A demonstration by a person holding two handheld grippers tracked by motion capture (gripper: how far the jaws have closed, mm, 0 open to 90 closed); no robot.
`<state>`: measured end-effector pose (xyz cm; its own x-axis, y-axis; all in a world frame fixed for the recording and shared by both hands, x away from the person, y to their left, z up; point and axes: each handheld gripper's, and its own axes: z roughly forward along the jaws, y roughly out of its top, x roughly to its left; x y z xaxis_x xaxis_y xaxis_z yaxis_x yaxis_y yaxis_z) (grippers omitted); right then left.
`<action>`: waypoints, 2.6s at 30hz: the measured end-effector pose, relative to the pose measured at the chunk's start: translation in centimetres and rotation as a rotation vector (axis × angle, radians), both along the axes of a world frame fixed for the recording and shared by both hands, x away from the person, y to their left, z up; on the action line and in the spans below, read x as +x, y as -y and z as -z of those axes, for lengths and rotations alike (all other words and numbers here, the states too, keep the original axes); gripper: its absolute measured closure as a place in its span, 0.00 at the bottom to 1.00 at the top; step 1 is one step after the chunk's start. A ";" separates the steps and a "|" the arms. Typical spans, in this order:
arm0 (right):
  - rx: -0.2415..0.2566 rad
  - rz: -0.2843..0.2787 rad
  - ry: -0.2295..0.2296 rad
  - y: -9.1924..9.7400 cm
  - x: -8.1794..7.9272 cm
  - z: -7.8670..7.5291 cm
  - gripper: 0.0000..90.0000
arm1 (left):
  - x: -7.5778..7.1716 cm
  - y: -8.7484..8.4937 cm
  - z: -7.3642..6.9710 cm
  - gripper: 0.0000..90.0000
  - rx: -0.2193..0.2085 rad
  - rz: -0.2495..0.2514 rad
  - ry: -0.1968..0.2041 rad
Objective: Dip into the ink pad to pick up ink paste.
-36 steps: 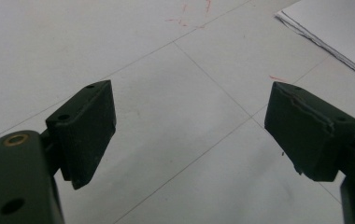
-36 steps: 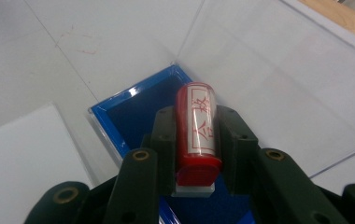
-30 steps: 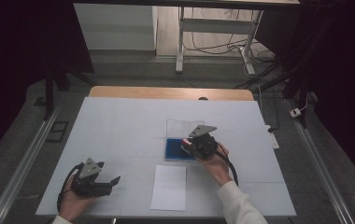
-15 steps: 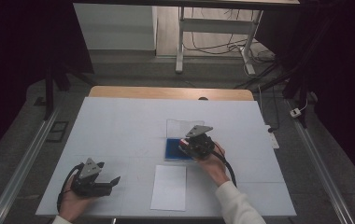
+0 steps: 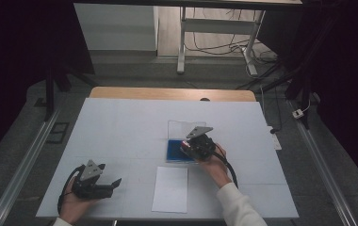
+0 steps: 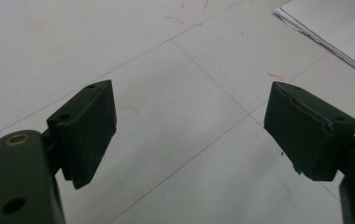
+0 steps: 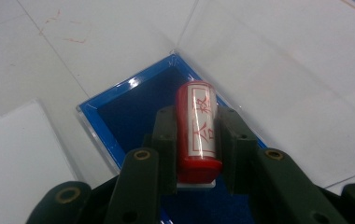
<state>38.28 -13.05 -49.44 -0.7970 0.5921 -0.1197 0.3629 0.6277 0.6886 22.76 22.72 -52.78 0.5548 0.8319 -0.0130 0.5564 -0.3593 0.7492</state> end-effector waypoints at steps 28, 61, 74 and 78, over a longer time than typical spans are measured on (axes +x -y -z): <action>0.009 0.018 0.047 0.0 -0.7 0.6 0.78 | -0.1 0.0 -0.1 0.19 -0.004 -0.007 -0.004; 0.091 -0.013 0.055 0.1 0.0 -1.6 0.77 | 0.0 -0.2 0.0 0.19 -0.004 -0.007 -0.005; 0.035 -0.043 0.043 -1.1 0.2 -0.9 0.78 | 0.0 -0.2 0.0 0.19 -0.002 -0.009 -0.005; -0.001 -0.042 -0.002 -1.5 0.5 -0.3 0.78 | 0.0 -0.3 0.1 0.19 -0.002 -0.009 -0.007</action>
<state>38.77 -11.53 -49.16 -0.8212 0.5583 -0.1184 0.3380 0.6429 0.6873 22.78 23.00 -52.85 0.5472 0.8368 -0.0190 0.5649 -0.3525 0.7460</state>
